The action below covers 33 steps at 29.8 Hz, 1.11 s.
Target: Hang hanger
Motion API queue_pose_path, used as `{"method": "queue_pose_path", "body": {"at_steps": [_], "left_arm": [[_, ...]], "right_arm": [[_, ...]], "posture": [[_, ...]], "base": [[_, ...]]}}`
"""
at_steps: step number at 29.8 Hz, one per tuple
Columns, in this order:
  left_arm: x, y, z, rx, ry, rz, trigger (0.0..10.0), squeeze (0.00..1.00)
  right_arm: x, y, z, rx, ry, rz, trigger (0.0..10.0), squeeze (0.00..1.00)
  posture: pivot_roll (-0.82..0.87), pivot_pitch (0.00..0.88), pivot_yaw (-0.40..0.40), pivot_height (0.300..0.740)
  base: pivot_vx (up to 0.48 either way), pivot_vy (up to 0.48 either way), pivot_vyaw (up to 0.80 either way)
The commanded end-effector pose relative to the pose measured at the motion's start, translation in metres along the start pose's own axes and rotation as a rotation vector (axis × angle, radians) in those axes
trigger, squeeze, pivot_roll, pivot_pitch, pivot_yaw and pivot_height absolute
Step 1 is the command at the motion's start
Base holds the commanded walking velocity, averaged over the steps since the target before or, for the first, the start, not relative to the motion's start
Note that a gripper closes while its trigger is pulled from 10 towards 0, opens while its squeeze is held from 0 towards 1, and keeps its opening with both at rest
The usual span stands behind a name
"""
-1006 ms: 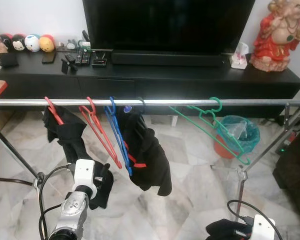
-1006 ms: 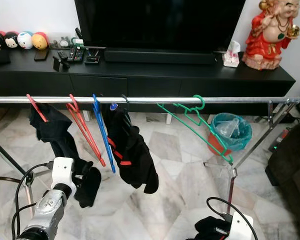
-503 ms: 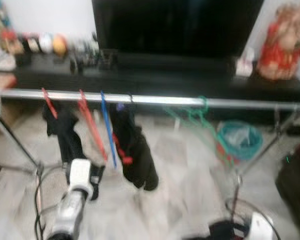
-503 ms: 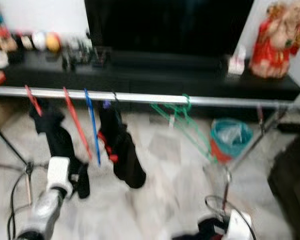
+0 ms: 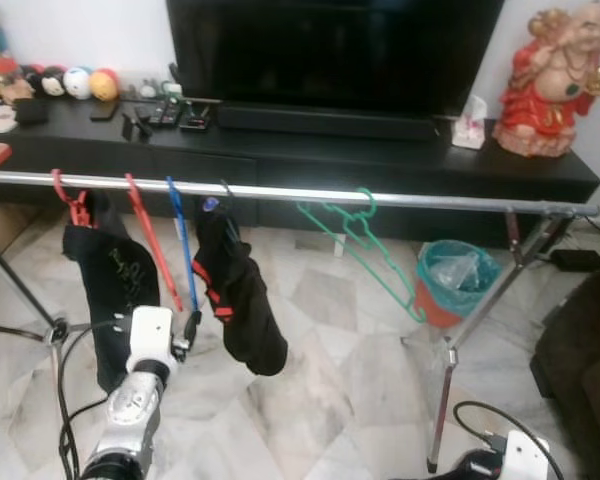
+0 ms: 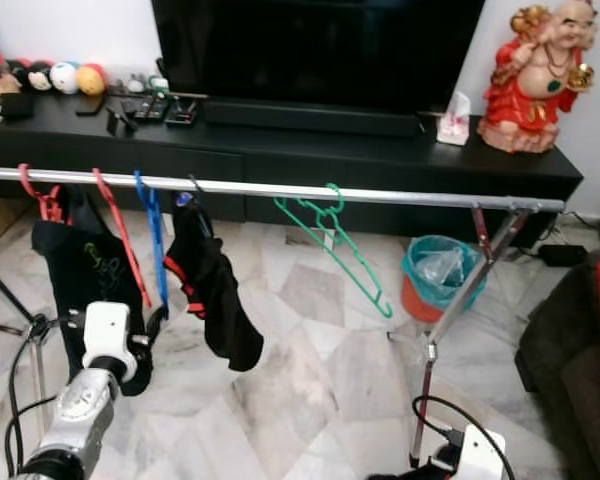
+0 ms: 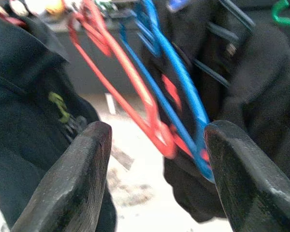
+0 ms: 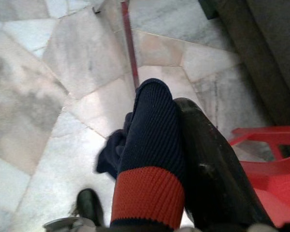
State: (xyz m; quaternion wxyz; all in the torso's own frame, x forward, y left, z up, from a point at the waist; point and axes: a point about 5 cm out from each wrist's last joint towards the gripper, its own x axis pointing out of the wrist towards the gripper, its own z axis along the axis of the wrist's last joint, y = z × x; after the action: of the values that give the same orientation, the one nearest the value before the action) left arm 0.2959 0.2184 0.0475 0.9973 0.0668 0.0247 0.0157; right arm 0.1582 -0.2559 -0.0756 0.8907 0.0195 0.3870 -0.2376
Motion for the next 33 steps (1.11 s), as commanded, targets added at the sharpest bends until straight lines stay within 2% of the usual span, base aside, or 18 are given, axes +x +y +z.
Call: {"method": "queue_pose_path", "body": {"at_steps": [1, 4, 8, 13, 20, 33], "left_arm": [[0.004, -0.005, 0.006, -0.015, -0.024, -0.018, 10.0, 0.00], [0.010, -0.012, 0.013, -0.062, -0.038, -0.064, 10.0, 0.00], [0.020, -0.019, 0.027, -0.062, -0.068, -0.100, 10.0, 0.00], [0.027, -0.020, 0.034, -0.085, -0.078, -0.054, 10.0, 0.00], [0.026, -0.026, 0.031, -0.097, -0.071, -0.056, 10.0, 0.00], [0.028, -0.022, 0.037, -0.090, -0.090, -0.034, 10.0, 0.00]], "right_arm": [[0.001, 0.000, 0.005, 0.005, -0.021, -0.001, 10.0, 0.00], [0.001, 0.003, 0.005, 0.008, -0.022, 0.003, 10.0, 0.00], [0.001, 0.001, 0.004, 0.013, -0.016, 0.002, 10.0, 0.00], [0.001, 0.002, 0.004, 0.017, -0.019, 0.002, 10.0, 0.00], [0.001, 0.003, 0.004, 0.018, -0.019, 0.004, 10.0, 0.00], [0.001, 0.007, 0.005, 0.014, -0.019, 0.020, 10.0, 0.00]], "posture": [[0.01, 0.000, -0.051, 0.740], [0.01, 0.000, -0.046, 0.740], [0.01, 0.000, -0.046, 0.740], [0.01, 0.000, -0.044, 0.740], [0.01, 0.000, -0.043, 0.740], [0.02, 0.000, -0.041, 0.740]], "base": [[0.000, 0.000, 0.00], [0.000, 0.000, 0.00], [0.000, 0.000, 0.00], [0.000, 0.000, 0.00], [0.000, 0.000, 0.00], [0.256, 0.000, 0.00]]}}
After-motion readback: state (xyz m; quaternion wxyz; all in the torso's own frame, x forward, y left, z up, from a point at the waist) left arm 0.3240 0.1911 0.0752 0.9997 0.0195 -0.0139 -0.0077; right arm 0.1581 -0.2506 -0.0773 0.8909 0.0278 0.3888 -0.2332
